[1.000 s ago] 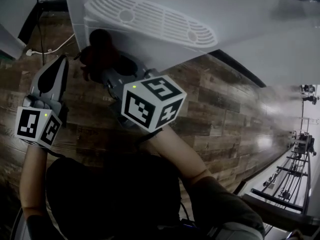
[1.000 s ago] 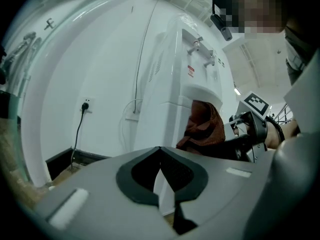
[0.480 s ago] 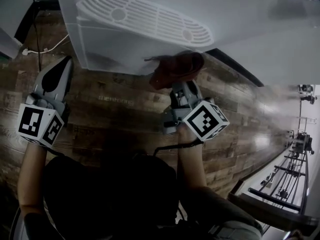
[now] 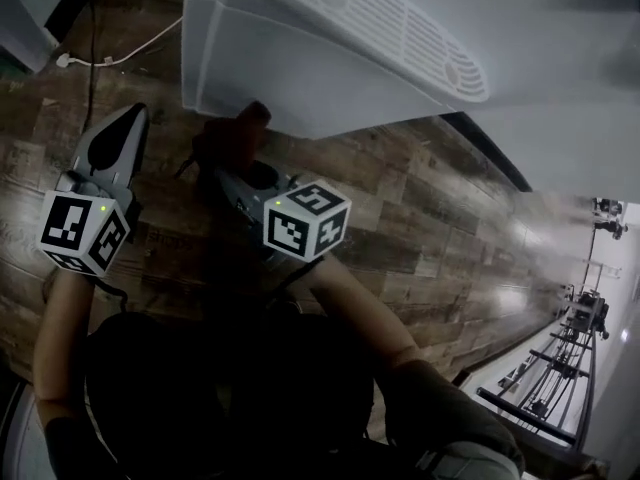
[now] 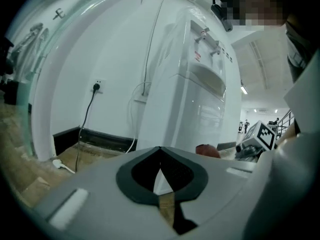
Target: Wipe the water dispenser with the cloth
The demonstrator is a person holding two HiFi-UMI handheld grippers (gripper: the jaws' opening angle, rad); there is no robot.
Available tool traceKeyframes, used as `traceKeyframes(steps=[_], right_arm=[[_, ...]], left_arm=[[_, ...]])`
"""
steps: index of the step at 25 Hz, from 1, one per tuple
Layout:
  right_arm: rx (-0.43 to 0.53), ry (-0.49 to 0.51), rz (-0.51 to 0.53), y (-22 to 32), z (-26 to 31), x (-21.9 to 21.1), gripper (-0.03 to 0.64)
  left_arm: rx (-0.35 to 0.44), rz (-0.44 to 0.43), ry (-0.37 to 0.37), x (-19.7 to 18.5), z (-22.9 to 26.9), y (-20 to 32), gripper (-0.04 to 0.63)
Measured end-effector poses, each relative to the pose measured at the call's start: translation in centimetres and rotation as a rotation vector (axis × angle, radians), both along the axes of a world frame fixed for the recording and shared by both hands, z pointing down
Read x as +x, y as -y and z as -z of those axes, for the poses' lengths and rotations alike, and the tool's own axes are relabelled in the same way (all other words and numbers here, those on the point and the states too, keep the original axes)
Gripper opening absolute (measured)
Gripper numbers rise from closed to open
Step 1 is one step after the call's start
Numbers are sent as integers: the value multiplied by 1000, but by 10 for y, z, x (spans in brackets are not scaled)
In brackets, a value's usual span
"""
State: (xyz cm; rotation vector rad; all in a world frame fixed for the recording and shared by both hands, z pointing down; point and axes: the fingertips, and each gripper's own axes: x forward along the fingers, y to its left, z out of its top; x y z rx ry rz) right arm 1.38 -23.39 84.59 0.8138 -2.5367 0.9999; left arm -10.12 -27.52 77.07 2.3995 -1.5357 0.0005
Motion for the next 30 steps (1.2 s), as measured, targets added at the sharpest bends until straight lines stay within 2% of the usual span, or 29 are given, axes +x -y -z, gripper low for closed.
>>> traceKeyframes(steps=[5,9,11,13,18,22,27,30], right_arm=[[-81,-94,105,4,-66,-55,67],[-231,-140,85,16,-112,-66,67],[-252,-158,78,22,-121,-66,67],[-232,-177,86,28,-117,-66,67],[-160,-158,84,41,-52,-74,67],[-165,-126,40,43,25,-77,67],[-172,-82,23,36,120,-89,67],[-162,-61,-28,36,174,-96,67]], left_arm=[[-25,2,15,-14,-30,-15,18],[-45,34,-2,-26,-44,-22,18],[-52,47,-13,-30,-49,-23,18],[-55,56,-20,-33,-49,-23,18],[-51,83,-4,-41,-16,-21,18],[-27,97,50,-46,49,-28,18],[-53,69,89,-43,134,-45,18],[-69,78,64,-42,183,-50,18]])
